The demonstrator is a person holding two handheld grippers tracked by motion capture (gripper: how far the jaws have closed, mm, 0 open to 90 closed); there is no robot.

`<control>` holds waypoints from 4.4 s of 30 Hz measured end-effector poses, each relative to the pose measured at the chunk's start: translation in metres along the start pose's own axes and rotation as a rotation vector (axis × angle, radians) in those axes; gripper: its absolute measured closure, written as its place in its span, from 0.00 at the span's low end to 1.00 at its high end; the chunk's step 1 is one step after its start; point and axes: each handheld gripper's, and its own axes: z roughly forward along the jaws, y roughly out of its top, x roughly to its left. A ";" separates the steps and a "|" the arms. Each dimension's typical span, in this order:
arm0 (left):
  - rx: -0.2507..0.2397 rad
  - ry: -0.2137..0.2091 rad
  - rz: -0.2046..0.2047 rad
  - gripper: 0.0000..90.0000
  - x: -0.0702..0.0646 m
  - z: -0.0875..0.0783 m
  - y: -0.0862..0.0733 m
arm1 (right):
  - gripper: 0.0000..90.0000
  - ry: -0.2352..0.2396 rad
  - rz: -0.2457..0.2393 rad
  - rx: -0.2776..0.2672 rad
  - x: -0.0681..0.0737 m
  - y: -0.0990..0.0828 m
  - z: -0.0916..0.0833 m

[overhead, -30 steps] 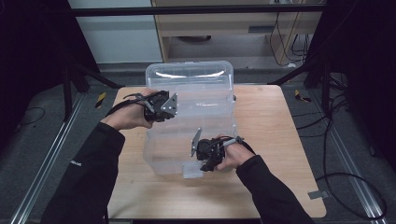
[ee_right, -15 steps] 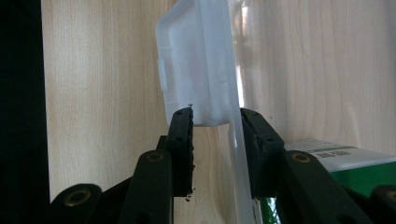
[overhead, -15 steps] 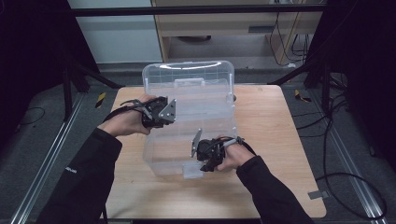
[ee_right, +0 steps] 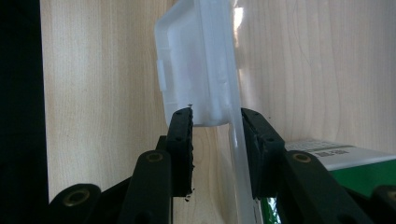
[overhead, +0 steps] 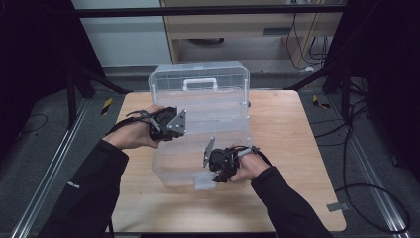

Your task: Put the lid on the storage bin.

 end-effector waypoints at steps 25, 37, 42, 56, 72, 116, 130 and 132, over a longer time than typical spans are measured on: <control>-0.023 -0.045 -0.016 0.96 -0.012 0.002 -0.004 | 0.73 -0.021 0.019 -0.026 0.003 -0.003 -0.001; -0.040 -0.073 -0.018 0.96 -0.020 0.004 -0.006 | 0.72 -0.034 0.016 -0.044 0.004 -0.005 -0.001; -0.053 -0.080 -0.026 0.96 -0.020 0.005 -0.008 | 0.73 -0.065 0.020 -0.056 0.008 -0.005 -0.003; -0.034 -0.084 -0.041 0.95 -0.019 0.005 -0.005 | 0.88 -0.131 0.157 -0.339 0.014 -0.041 -0.044; -0.034 -0.084 -0.046 0.94 -0.019 0.005 -0.005 | 0.96 -0.322 0.387 -0.790 0.006 -0.088 -0.101; -0.254 -0.114 -0.094 0.77 -0.035 0.019 -0.006 | 1.00 -0.498 0.638 -0.848 -0.040 -0.110 -0.100; -0.515 -0.139 -0.283 0.64 -0.036 0.030 -0.016 | 1.00 -0.487 0.631 -0.838 -0.037 -0.111 -0.100; -0.552 -0.149 -0.308 0.64 -0.037 0.031 -0.019 | 1.00 -0.486 0.628 -0.836 -0.037 -0.112 -0.100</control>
